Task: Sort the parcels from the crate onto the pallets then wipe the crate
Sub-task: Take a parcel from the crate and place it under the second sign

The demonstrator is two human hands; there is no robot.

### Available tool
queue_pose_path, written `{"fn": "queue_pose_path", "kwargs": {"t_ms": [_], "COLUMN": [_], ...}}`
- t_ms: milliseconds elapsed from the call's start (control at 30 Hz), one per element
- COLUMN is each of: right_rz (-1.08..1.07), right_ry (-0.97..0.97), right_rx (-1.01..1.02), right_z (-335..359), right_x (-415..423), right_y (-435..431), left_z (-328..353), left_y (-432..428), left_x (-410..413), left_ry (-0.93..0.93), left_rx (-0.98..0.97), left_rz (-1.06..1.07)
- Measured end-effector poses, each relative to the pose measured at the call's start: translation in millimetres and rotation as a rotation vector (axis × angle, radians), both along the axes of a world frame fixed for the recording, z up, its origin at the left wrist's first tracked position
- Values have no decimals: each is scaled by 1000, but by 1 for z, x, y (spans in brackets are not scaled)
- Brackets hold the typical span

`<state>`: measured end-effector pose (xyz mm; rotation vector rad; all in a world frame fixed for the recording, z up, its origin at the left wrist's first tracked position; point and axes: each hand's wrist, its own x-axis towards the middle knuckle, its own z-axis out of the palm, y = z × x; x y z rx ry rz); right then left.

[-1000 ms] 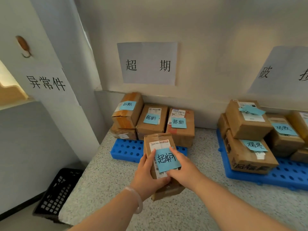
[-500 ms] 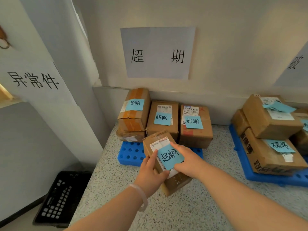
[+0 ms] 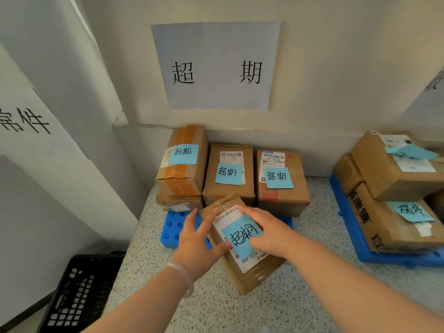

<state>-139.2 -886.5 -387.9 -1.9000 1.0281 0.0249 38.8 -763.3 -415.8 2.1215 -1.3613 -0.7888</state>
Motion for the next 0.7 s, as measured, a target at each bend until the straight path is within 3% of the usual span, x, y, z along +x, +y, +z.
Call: {"fn": "queue_pose_path", "kwargs": {"t_ms": [100,200,367,500,700], "right_rz": [5,6,-21,79,63], "right_ry": [-2,4,42,169,316], "right_rx": [-23,-89,-258,-484,-562], "right_z": [-2,-1,1,6,1], "right_x": [-1,-6,-17,-27,-37], "right_y": [1,6,24,43,53], "left_z": [9,14,5,6,5], "left_y": [-14,-24,-17,-7,7], "left_x": [17,22,12,0,2], "left_ry": [-199,-179,-81,-107,-119], "left_rx": [77,153,89,106,129], "left_rz": [-236,-307,-155,-33,148]}}
